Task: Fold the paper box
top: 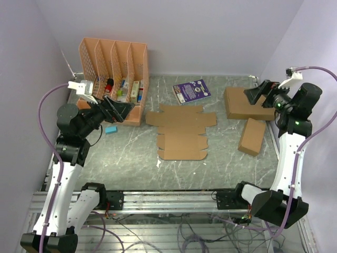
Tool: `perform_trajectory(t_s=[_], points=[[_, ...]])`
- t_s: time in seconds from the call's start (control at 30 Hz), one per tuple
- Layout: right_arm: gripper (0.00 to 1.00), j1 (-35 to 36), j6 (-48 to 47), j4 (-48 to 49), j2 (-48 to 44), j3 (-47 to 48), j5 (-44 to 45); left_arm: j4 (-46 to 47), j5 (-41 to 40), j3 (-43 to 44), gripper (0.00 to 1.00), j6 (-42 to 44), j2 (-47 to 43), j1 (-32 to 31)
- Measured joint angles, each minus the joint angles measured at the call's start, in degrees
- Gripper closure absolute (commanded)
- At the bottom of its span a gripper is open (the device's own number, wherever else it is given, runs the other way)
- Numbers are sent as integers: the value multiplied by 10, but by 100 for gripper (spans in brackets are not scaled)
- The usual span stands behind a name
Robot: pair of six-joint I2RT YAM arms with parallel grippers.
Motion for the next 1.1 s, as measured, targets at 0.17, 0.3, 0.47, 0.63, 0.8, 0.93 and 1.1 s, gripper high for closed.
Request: perform_trajectory(t_s=[0.17, 0.3, 0.47, 0.63, 0.8, 0.93, 1.1], points=[[0, -2, -21, 1, -2, -7, -59, 44, 29, -33, 1, -29, -11, -1], [0, -3, -63, -3, -7, -19, -140, 69, 30, -57, 1, -40, -26, -37], [0, -3, -103, -4, -15, -30, -222, 103, 22, -92, 1, -49, -31, -120], [0, -3, -109, -2, -21, -53, -261, 149, -1, -134, 1, -64, -2, -212], [0, -3, -108, 3, -21, -79, -273, 196, -34, -178, 1, -87, 28, -290], [0, -3, -103, 12, -21, -104, -276, 239, -64, -196, 1, -99, 52, -348], [0, -3, -100, 22, -21, -119, -277, 273, -89, -200, 1, -106, 96, -386]])
